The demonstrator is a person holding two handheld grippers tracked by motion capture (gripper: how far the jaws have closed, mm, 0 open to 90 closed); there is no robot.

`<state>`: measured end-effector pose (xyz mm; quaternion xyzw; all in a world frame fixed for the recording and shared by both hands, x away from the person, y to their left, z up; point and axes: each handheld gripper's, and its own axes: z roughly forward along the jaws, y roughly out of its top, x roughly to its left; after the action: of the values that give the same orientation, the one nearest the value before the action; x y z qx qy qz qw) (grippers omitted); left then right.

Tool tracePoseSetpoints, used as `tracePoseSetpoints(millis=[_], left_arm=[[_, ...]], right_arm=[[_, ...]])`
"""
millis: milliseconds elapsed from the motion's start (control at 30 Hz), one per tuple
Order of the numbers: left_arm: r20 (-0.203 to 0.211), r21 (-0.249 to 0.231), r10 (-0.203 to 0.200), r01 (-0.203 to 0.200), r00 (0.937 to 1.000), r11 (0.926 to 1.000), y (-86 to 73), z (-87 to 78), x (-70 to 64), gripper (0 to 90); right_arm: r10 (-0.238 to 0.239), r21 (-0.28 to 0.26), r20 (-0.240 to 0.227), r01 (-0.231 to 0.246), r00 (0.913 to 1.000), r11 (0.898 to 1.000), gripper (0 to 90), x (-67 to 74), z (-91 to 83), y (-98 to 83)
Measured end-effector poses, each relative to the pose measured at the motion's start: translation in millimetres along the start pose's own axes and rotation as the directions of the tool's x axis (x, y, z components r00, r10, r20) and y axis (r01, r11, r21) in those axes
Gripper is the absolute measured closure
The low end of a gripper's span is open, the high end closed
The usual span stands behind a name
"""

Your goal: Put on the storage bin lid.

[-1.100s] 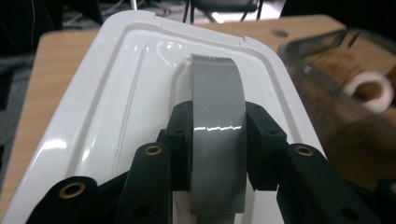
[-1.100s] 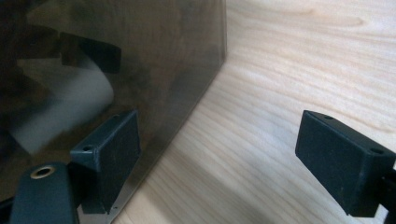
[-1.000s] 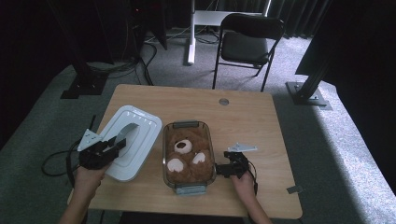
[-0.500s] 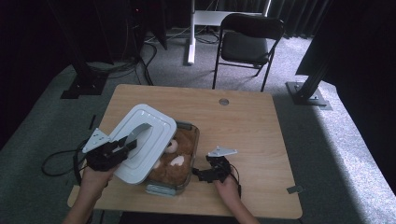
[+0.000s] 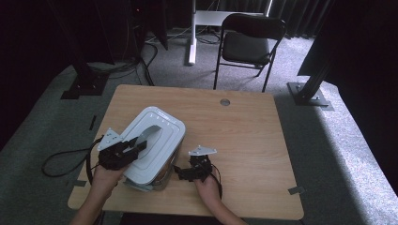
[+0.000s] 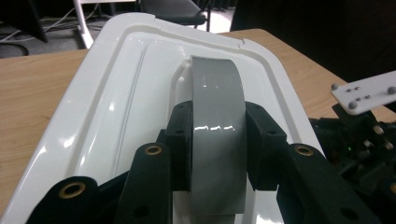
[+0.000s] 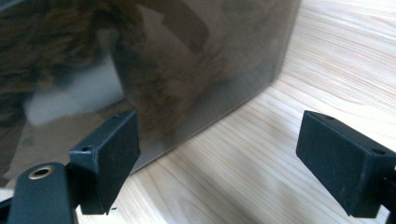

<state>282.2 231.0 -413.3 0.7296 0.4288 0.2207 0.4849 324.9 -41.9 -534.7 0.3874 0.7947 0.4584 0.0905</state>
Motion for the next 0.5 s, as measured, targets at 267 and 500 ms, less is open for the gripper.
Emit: tracePoseSetpoints(millis=[267,500], left_arm=[[-0.017,-0.001,-0.043,0.043,0.9989,0.9991,-4.0,6.3,1.3,67.2],[-0.049,-0.009,-0.080,0.079,0.9956,0.9968,-8.2,10.3,-0.1,67.2]], right_arm=[[-0.084,0.007,-0.014,0.084,0.9964,0.996,12.6,11.9,3.6,9.2],[-0.056,-0.002,0.049,0.056,0.9972,0.998,12.7,-10.9,-11.4,4.3]])
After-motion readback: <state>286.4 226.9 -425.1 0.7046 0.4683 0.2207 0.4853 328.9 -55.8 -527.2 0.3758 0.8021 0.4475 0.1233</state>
